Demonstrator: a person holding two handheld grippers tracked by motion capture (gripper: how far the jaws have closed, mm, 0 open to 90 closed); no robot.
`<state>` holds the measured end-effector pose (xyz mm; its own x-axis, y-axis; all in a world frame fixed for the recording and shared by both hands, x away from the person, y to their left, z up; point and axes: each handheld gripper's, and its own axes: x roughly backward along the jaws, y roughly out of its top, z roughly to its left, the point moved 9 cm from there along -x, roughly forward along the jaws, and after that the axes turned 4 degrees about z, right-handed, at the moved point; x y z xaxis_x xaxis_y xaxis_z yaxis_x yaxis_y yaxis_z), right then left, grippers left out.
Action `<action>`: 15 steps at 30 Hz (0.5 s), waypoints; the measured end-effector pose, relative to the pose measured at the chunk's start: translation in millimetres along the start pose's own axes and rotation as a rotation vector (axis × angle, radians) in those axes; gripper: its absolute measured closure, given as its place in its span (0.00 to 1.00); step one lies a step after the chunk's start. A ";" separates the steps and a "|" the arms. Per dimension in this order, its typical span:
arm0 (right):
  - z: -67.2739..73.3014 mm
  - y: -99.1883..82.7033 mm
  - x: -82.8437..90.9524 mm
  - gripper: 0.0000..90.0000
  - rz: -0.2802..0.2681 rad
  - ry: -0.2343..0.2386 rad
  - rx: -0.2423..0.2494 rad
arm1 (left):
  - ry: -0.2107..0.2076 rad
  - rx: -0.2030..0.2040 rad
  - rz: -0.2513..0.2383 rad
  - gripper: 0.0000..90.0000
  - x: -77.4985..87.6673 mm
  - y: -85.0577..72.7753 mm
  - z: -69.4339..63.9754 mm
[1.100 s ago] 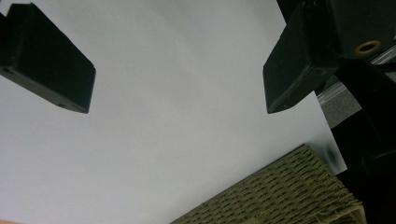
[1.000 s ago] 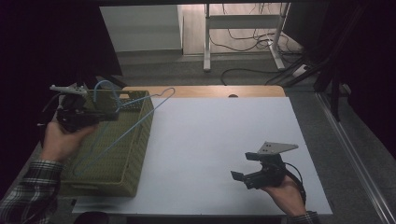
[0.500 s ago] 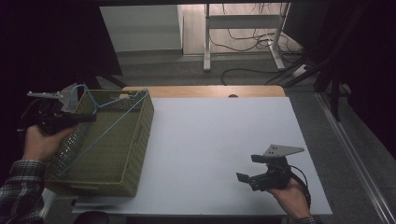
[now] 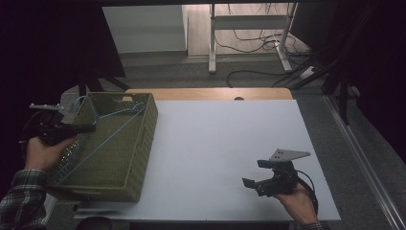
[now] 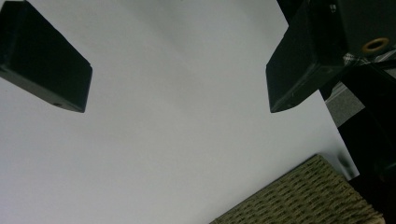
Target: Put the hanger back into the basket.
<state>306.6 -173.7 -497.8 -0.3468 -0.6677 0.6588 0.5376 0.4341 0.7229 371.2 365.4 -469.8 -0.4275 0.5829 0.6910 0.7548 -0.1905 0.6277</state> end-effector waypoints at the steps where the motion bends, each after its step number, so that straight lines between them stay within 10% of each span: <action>1: 0.1 -0.4 -0.7 0.08 0.001 0.003 -0.001 | -0.007 0.004 0.000 0.97 -1.7 -1.2 0.8; 10: -0.9 -3.1 -2.8 0.08 0.010 0.003 -0.001 | -0.022 0.040 0.056 0.97 -31.3 -20.2 13.7; 15: -3.7 -6.1 -3.2 0.08 0.016 -0.007 0.002 | 0.083 0.039 0.099 0.89 -35.4 -28.1 23.8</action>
<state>307.3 -176.5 -505.0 -0.3433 -0.6564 0.6718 0.5419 0.4457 0.7125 377.0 368.9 -520.4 -0.3884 0.4947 0.7775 0.8137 -0.2120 0.5413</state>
